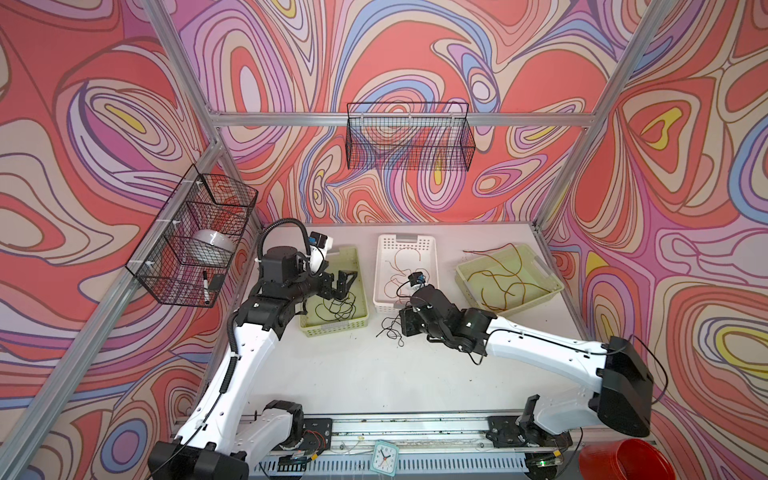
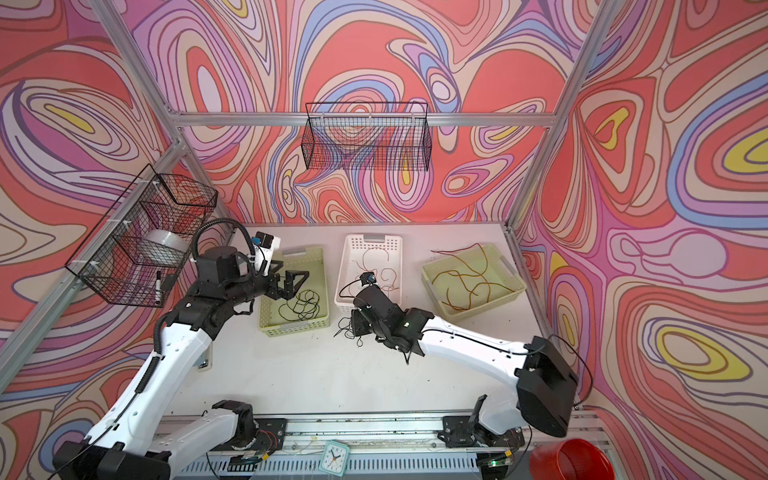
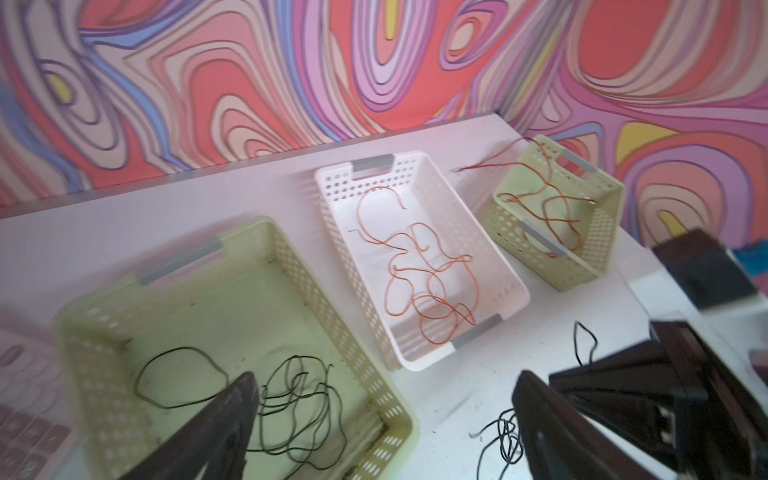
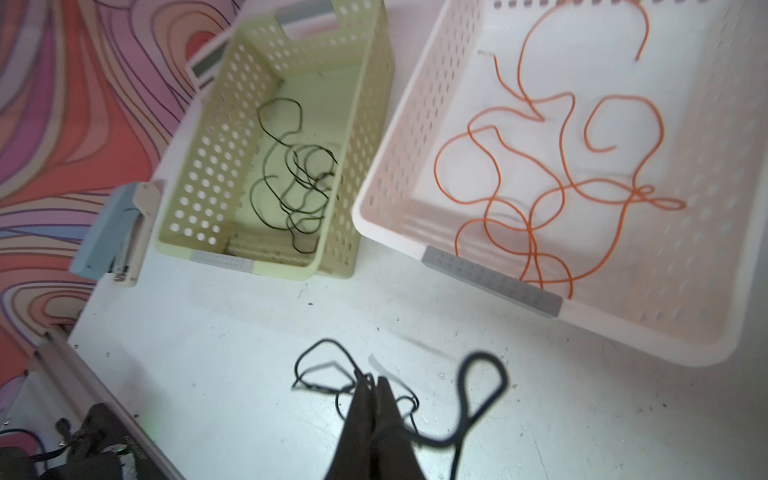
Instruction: Untangle the cables
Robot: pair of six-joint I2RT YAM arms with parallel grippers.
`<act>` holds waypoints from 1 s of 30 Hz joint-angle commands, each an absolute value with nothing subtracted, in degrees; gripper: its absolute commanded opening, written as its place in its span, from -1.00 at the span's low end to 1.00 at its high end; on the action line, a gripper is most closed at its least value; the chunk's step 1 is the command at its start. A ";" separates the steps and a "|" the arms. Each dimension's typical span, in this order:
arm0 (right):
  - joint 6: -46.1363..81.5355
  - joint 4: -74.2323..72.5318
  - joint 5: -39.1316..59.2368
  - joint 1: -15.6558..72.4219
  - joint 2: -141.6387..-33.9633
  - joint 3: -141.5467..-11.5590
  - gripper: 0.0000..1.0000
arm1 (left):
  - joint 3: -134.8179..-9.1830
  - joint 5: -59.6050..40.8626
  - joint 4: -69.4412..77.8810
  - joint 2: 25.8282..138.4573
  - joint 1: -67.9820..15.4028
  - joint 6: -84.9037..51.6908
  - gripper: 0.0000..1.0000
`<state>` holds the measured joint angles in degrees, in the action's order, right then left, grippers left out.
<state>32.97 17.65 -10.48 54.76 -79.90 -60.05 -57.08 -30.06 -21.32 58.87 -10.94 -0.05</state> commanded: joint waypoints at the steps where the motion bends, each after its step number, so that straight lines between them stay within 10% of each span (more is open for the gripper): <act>1: 28.11 15.17 -10.74 54.61 -79.38 -63.52 -1.00 | -54.05 -38.68 -19.78 55.06 -15.12 3.67 0.89; 17: 11.40 9.16 7.62 54.54 -84.45 -73.50 -1.00 | -47.53 -29.87 -8.81 51.48 -18.93 -4.02 0.81; 30: 14.33 7.71 10.11 53.77 -86.85 -76.57 -1.00 | -45.41 -30.52 -11.98 49.50 -18.92 1.59 0.07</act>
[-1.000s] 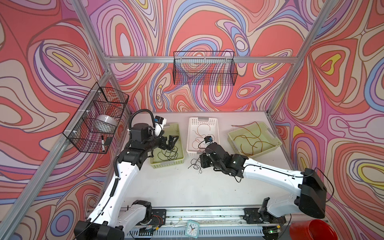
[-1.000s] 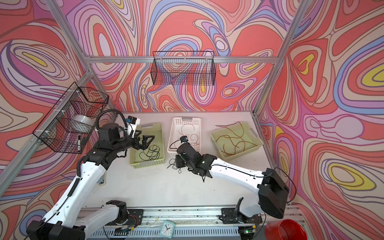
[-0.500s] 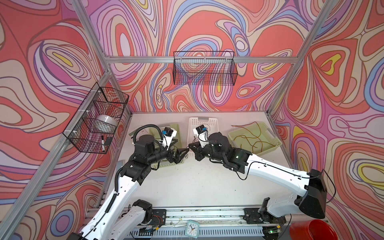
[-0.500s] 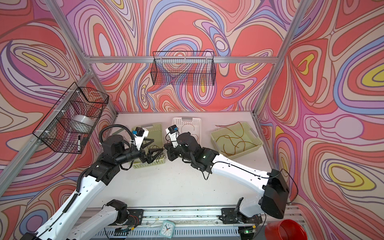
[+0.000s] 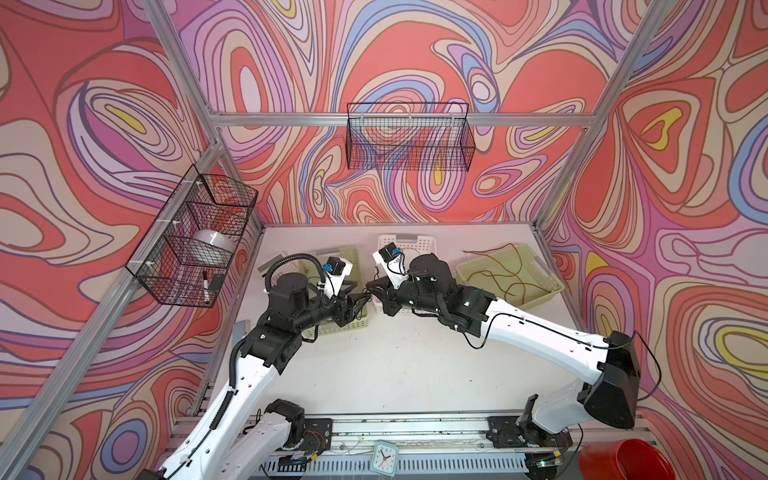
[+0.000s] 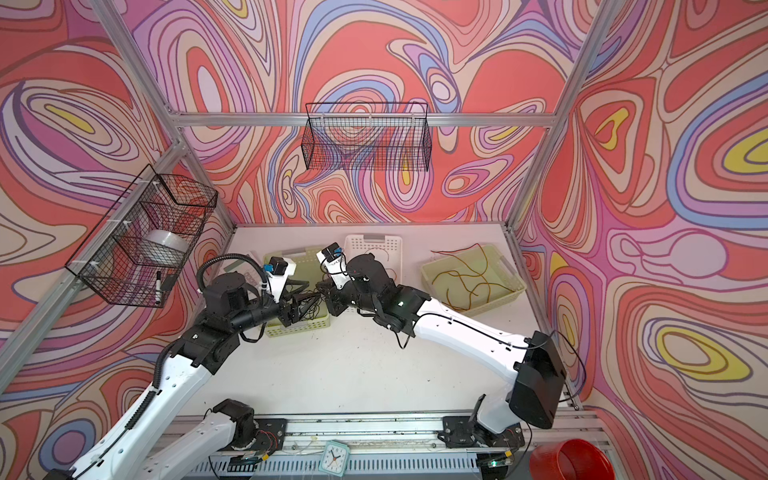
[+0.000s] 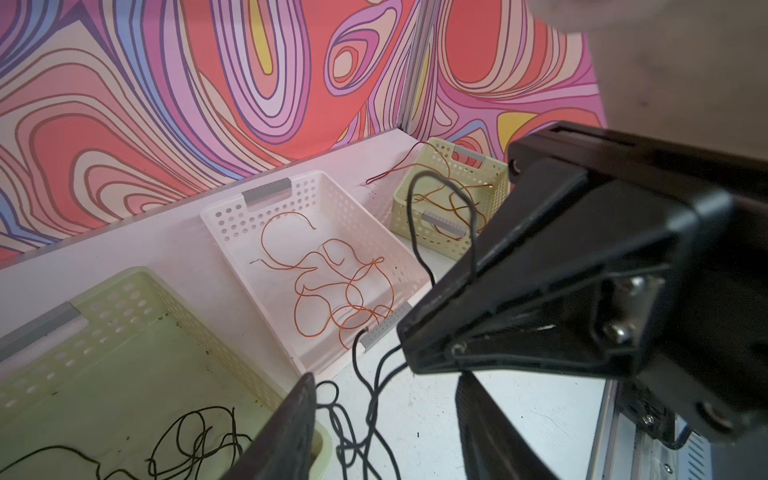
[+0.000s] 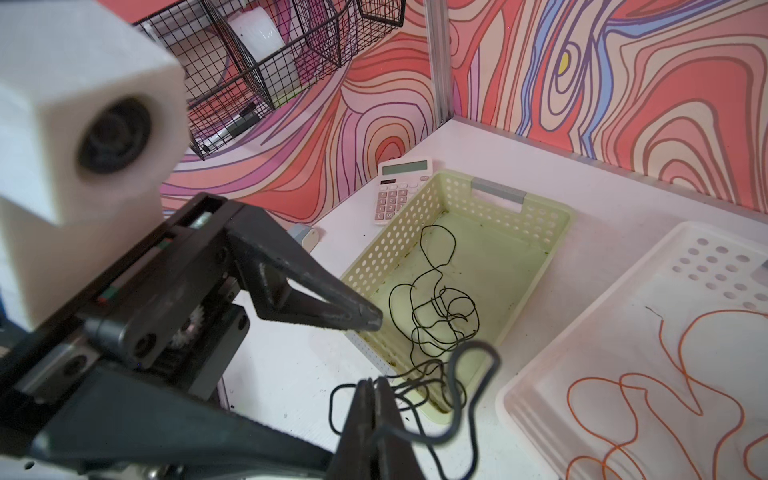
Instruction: Untangle the cables
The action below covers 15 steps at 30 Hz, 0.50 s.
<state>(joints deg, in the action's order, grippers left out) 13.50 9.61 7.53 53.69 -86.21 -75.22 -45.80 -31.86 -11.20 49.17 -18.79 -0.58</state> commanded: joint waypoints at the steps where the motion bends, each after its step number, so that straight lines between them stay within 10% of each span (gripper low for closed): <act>1: 14.42 7.62 10.31 53.66 -86.86 -76.58 -1.00 | -45.67 -29.78 -12.55 49.72 -18.91 2.11 0.14; 7: 15.40 6.48 12.01 53.59 -87.14 -76.74 -1.00 | -46.71 -27.60 -12.03 51.72 -18.90 4.44 -0.05; 15: 15.73 6.37 12.70 53.34 -87.44 -76.08 -1.00 | -47.50 -28.75 -8.52 51.61 -18.93 3.18 -1.00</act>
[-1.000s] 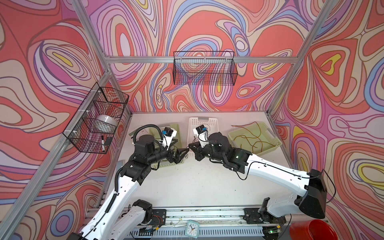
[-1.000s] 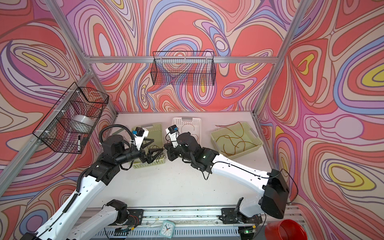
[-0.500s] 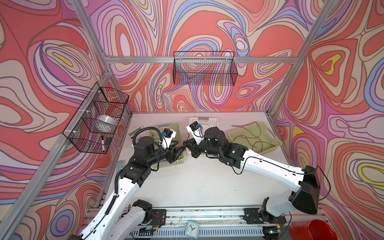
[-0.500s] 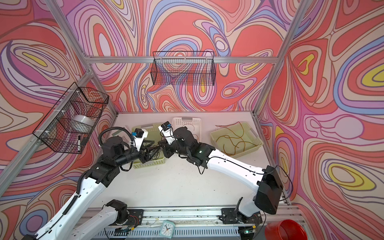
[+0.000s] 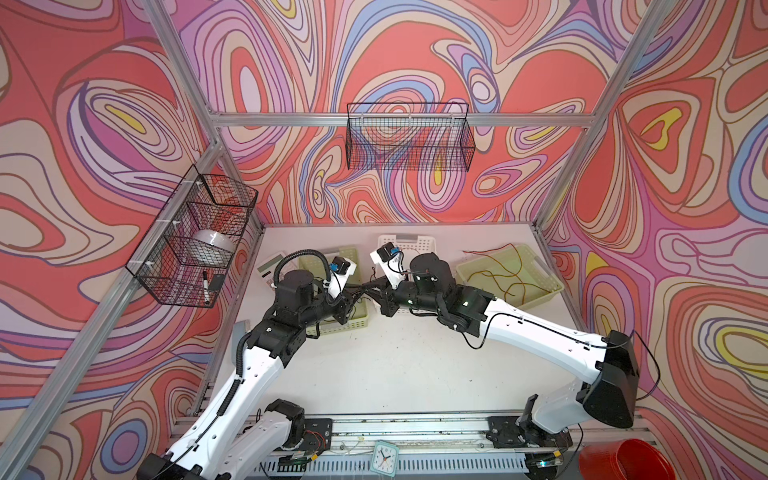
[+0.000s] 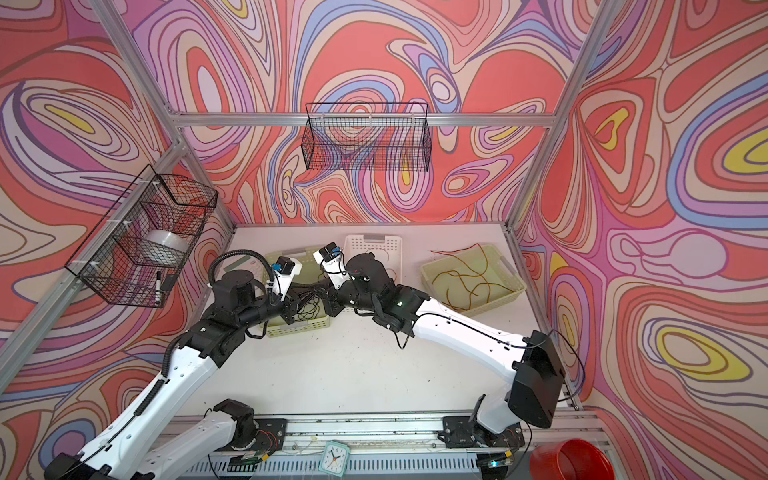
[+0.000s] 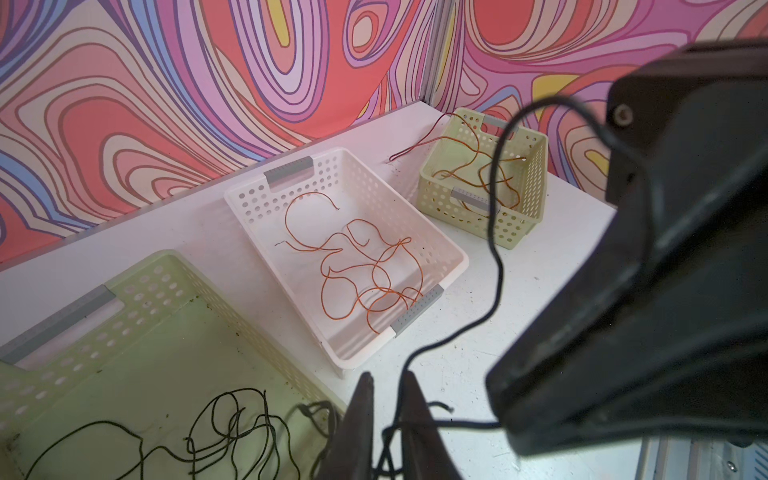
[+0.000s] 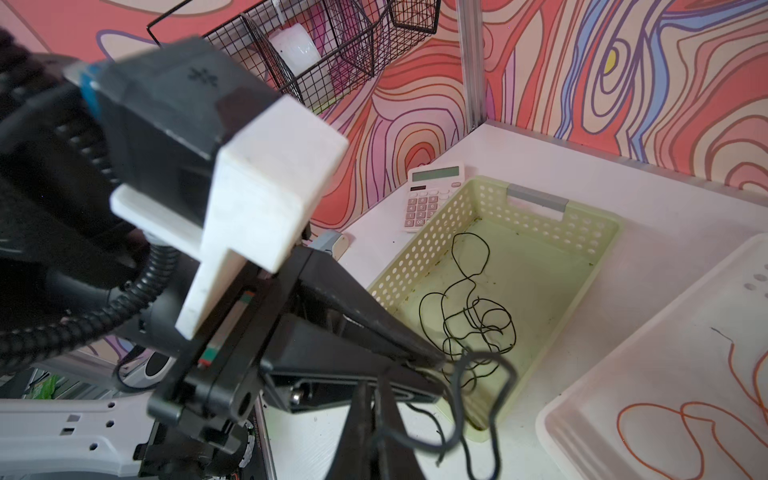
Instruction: Untangle the cables
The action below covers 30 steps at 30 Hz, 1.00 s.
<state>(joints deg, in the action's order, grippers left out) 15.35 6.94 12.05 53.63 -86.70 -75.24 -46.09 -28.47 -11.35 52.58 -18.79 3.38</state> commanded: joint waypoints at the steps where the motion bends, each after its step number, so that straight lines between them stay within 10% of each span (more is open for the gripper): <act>1: 15.82 6.32 11.63 53.29 -87.39 -76.03 -1.00 | -47.62 -28.84 -8.04 51.43 -18.91 2.81 -1.00; 4: 15.97 7.17 5.64 52.72 -86.08 -75.35 -0.50 | -48.69 -29.25 -7.66 50.85 -18.90 1.46 -1.00; 11: 14.87 1.14 -3.18 50.95 -78.16 -67.42 -0.10 | -52.32 -32.09 -12.03 51.66 -18.90 0.70 -1.00; 30: 12.13 -3.86 8.14 48.12 -80.20 -67.01 -0.02 | -54.38 -38.86 -13.50 54.72 -18.90 -0.23 -1.00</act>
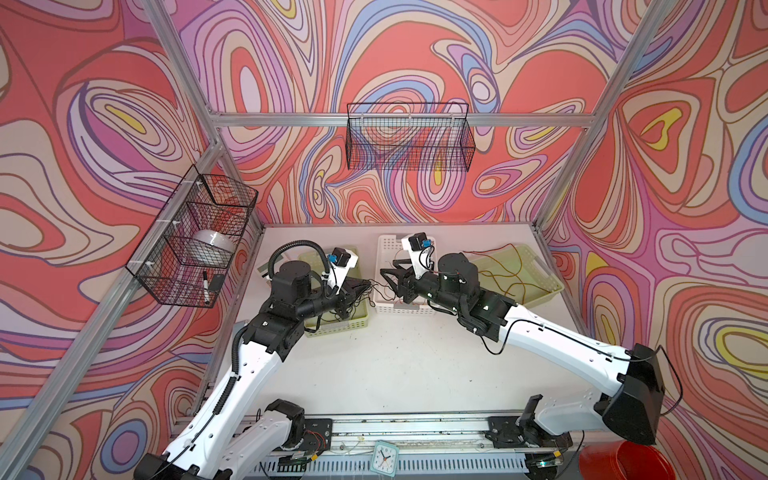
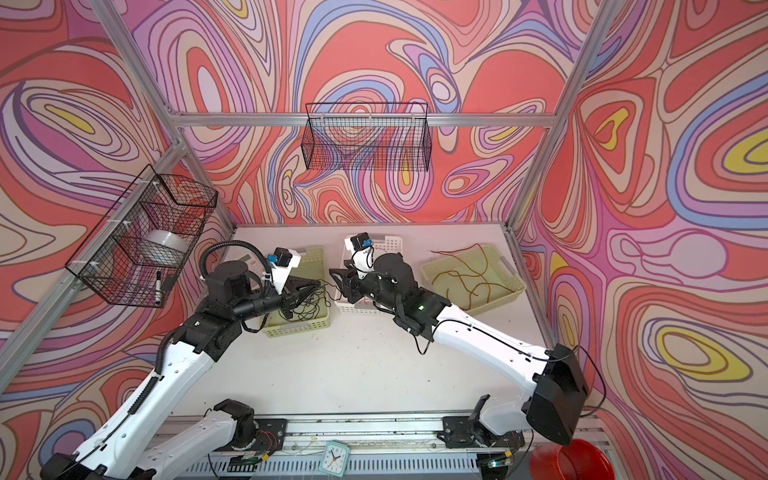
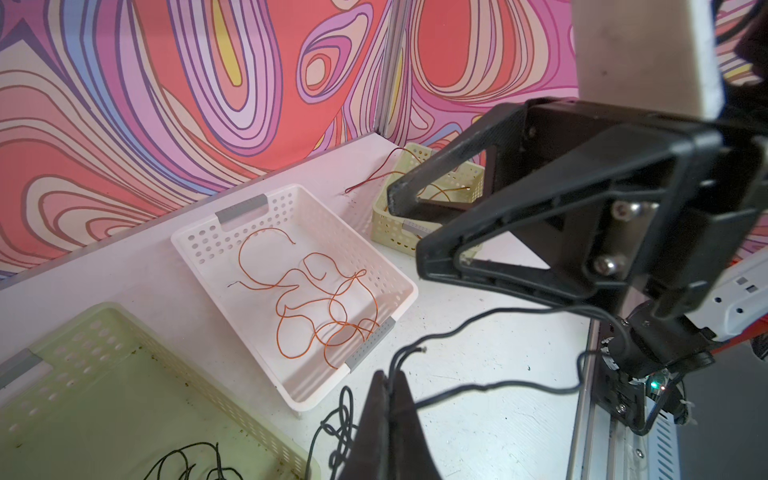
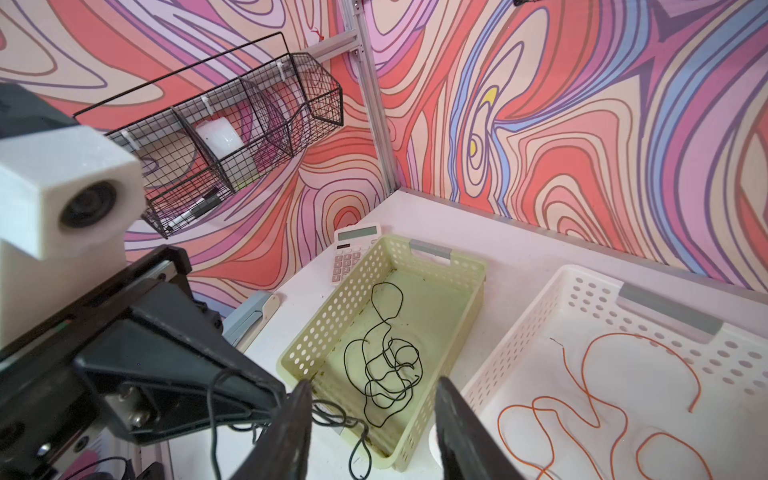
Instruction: Untangle the cables
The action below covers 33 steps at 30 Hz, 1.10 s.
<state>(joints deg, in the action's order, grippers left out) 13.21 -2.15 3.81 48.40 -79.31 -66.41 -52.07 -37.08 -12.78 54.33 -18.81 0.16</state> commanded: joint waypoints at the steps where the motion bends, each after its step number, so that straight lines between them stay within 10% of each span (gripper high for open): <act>1: 12.42 -2.69 7.50 47.88 -80.33 -67.50 -0.02 | -54.80 -38.12 -14.15 54.83 -18.96 0.28 -1.00; 20: 22.75 14.02 29.13 41.66 -85.31 -77.13 0.05 | -57.66 -31.48 -18.80 56.56 -19.37 7.66 -1.00; 29: 21.27 23.20 30.81 41.70 -90.41 -81.68 -0.14 | -57.83 -30.11 -18.28 57.10 -19.64 8.47 -1.00; 33: 20.96 25.83 29.69 41.74 -91.76 -82.81 -0.56 | -57.59 -29.46 -17.89 57.30 -19.85 8.70 -1.00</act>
<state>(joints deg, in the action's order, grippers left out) 21.54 22.96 29.41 41.67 -91.15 -81.08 -56.21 -30.11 -17.80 56.99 -19.55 7.33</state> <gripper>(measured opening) 0.237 0.047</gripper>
